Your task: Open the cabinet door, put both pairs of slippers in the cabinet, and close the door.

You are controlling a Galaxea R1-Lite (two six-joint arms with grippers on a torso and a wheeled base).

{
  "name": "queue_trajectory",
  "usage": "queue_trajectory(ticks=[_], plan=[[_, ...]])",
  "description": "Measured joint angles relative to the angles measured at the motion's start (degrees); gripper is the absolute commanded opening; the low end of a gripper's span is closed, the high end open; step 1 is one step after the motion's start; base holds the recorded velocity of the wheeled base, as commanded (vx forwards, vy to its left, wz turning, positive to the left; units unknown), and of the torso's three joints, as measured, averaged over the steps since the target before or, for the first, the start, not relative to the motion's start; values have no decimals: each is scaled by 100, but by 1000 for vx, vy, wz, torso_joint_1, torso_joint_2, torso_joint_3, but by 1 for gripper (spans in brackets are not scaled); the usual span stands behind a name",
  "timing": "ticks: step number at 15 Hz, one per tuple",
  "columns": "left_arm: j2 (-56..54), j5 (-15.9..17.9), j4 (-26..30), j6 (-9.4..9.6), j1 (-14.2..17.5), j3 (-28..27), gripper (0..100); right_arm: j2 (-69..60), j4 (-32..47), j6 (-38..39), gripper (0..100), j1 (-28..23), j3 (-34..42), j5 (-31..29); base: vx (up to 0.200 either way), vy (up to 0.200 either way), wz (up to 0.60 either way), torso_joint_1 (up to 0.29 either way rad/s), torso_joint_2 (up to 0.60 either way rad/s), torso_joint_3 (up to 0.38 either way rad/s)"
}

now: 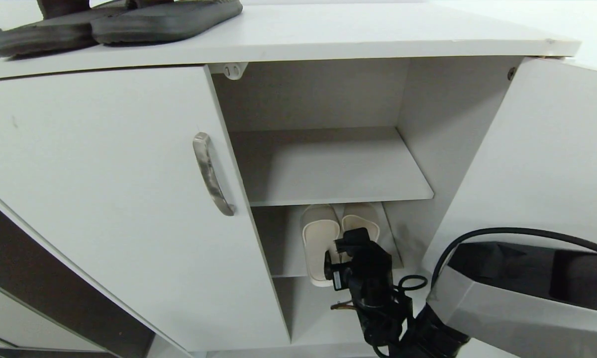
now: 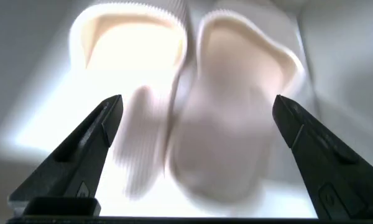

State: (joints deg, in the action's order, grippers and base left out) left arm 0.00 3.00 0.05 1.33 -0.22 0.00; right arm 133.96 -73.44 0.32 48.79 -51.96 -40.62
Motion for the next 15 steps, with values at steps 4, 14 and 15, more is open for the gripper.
queue_trajectory(ticks=[4,14,15], plan=[[0,0,2,0,6,0,0,-452,-310,-56,100,226,700,-21,-200,0,0,1,2,2],[0,-123,-5,-130,0,0,0,-708,-479,-74,100,254,946,-16,-60,0,0,-1,0,1],[0,-126,-5,-133,9,0,0,-717,-477,-74,100,250,948,-16,0,0,0,7,2,71]])
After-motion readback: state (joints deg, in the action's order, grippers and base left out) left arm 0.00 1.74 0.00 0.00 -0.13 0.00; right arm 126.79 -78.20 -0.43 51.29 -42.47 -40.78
